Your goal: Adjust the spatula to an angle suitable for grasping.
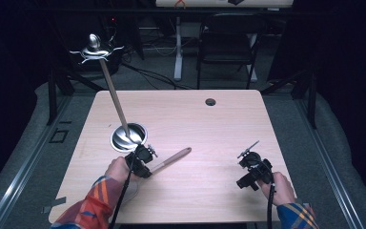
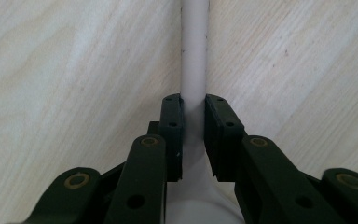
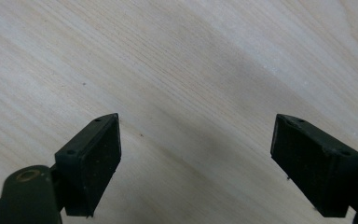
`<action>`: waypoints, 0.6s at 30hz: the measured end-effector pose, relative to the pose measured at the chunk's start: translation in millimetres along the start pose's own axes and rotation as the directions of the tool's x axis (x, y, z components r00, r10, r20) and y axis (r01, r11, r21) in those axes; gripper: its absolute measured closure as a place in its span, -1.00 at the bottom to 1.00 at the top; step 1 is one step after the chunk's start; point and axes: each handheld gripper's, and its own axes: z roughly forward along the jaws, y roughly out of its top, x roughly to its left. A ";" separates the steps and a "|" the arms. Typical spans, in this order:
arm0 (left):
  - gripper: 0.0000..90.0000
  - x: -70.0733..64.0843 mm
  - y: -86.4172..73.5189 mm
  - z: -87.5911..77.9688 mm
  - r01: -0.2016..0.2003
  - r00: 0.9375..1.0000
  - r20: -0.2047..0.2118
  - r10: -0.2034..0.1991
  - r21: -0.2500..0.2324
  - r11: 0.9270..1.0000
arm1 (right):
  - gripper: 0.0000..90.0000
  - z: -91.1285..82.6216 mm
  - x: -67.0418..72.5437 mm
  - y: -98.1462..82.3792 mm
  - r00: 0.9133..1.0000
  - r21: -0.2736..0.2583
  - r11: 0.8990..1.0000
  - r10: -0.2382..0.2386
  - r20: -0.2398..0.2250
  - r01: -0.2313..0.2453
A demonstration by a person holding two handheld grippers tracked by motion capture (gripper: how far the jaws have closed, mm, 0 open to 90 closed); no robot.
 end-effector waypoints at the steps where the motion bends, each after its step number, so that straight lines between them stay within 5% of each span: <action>1: 0.73 0.6 -1.5 -0.3 0.006 1.000 0.006 -0.006 0.002 1.000 | -0.65 -2.0 -1.3 1.1 1.000 0.030 0.999 -0.023 0.004 0.022; 14: 0.71 1.7 -7.0 -2.6 0.027 1.000 0.012 -0.028 0.045 0.999 | -0.65 0.3 -0.3 0.3 1.000 0.015 1.000 -0.006 0.004 0.006; 18: 0.44 0.5 -4.6 -3.7 0.050 0.999 0.005 -0.050 0.026 0.998 | -0.65 0.3 -0.3 0.4 1.000 0.014 1.000 -0.004 0.004 0.004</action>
